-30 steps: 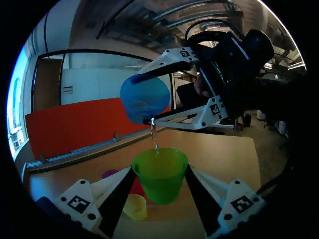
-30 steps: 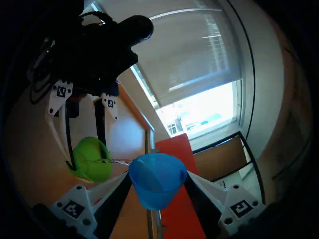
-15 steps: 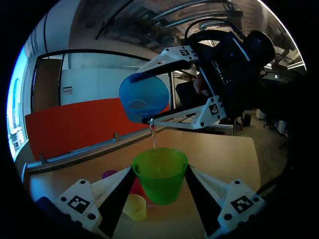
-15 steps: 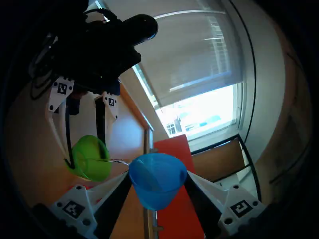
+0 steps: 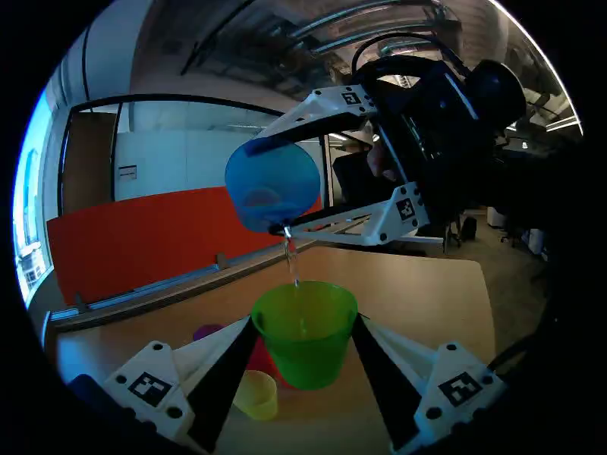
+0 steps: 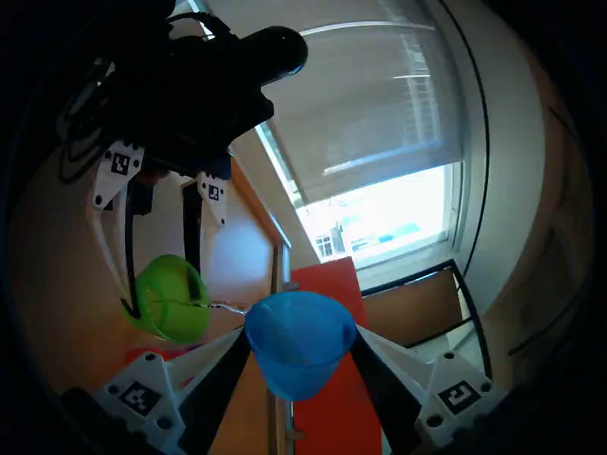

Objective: Pour water

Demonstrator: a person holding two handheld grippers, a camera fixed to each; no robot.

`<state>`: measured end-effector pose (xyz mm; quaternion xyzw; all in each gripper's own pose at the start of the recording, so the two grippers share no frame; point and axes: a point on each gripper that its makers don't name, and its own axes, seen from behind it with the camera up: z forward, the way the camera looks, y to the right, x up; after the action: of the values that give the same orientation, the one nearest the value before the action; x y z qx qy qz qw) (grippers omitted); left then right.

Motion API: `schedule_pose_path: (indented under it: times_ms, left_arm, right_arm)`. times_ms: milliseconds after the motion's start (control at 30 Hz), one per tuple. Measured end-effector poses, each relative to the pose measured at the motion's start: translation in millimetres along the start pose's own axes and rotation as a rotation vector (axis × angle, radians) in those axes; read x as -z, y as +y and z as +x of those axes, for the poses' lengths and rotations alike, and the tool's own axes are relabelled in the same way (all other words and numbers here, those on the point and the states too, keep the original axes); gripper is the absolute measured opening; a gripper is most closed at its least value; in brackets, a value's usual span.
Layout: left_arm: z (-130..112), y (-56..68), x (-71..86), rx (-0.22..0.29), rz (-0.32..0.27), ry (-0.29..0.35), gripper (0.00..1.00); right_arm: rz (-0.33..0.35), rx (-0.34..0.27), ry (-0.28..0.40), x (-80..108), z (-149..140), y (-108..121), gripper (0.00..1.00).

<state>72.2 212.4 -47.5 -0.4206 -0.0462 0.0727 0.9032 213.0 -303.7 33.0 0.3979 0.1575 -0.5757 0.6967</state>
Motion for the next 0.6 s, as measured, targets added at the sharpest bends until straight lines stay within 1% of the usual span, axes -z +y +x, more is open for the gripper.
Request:
schedule_pose_path:
  times_ms: [600]
  left_arm:
    - [-1.4, -0.4, 0.1, 0.0, 0.003, 0.0, 0.86]
  right_arm:
    - [-0.007, 0.042, -0.004, -4.1, 0.6, 1.8, 0.91]
